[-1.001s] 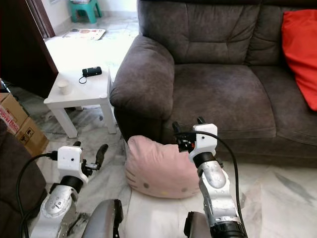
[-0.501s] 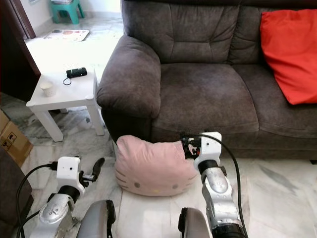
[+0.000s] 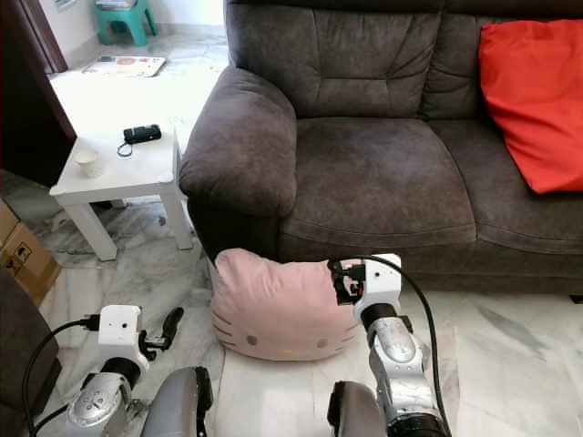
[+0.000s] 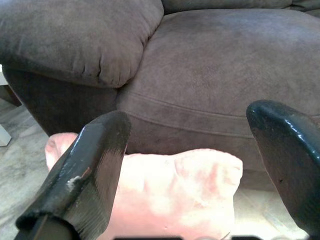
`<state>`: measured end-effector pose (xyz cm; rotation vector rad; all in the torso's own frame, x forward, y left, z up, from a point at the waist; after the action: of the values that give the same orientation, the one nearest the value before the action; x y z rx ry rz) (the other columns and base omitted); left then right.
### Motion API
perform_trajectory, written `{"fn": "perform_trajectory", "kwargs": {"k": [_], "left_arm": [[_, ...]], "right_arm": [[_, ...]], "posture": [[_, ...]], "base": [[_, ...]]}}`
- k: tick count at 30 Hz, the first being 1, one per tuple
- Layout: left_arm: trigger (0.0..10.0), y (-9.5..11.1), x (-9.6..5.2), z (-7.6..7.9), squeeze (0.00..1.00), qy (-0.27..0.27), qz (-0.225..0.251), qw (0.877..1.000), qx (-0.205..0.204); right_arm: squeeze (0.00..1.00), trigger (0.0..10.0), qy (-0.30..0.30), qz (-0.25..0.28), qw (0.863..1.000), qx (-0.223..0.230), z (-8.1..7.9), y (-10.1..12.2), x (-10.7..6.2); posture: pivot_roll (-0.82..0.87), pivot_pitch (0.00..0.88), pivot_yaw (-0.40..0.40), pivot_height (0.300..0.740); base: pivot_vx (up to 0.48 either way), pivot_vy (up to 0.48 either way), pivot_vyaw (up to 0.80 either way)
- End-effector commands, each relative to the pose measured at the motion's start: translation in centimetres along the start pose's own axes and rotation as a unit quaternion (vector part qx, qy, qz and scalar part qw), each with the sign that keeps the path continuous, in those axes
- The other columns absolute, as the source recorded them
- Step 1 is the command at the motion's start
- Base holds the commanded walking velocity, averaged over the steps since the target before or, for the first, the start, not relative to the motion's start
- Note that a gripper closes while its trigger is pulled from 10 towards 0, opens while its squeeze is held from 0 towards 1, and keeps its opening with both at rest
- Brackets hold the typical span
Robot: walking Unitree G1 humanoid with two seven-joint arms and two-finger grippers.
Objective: Move the pillow to the sofa from floor
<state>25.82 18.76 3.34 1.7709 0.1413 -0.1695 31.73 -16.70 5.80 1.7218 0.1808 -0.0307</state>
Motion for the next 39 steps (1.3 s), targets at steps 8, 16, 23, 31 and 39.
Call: {"fn": "perform_trajectory", "kwargs": {"k": [8, 16, 23, 31, 39], "left_arm": [[10.0, 0.1, 0.3, 0.2, 0.00, -0.002, 0.006, 1.000, 0.000], [10.0, 0.2, 0.3, 0.3, 0.00, -0.007, 0.010, 1.000, 0.001], [10.0, 0.0, 0.4, 0.7, 0.00, -0.018, 0.006, 1.000, 0.002], [10.0, -0.3, 0.3, 0.8, 0.00, -0.022, 0.002, 1.000, 0.004], [10.0, -0.6, 0.3, 0.9, 0.00, -0.028, -0.004, 1.000, 0.001]], "right_arm": [[0.00, 10.0, 0.005, 0.011, 1.000, -0.003, -0.4, 0.6, 0.5], [0.00, 10.0, 0.005, 0.009, 1.000, 0.002, -0.5, 0.7, 0.8], [0.00, 10.0, 0.008, 0.016, 1.000, 0.000, -0.6, 0.8, 0.8], [0.00, 10.0, 0.011, 0.020, 1.000, 0.002, -0.7, 0.9, 0.8], [0.00, 10.0, 0.014, 0.025, 1.000, 0.003, -0.8, 1.1, 0.8]], "posture": [[0.08, 0.040, -0.019, 0.555], [0.08, 0.042, -0.019, 0.555], [0.08, 0.046, -0.020, 0.555], [0.08, 0.049, -0.021, 0.555], [0.08, 0.050, -0.022, 0.555]], "base": [[0.301, 0.000, 0.00], [0.309, 0.000, 0.00], [0.216, 0.000, -0.28], [0.000, 0.000, 0.00], [0.000, 0.000, 0.00]]}}
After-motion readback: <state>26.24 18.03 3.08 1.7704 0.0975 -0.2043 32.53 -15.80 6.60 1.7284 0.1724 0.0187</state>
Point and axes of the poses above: a point about 5 cm out from each wrist's last joint towards the gripper, its own x axis pointing out of the wrist towards the gripper, its own y axis along the axis of the wrist's last joint, z = x × y, the point moved 2 cm from there along x, pointing out of the wrist towards the gripper, and after that the axes turned 9 degrees about x, right-handed, at the moved point
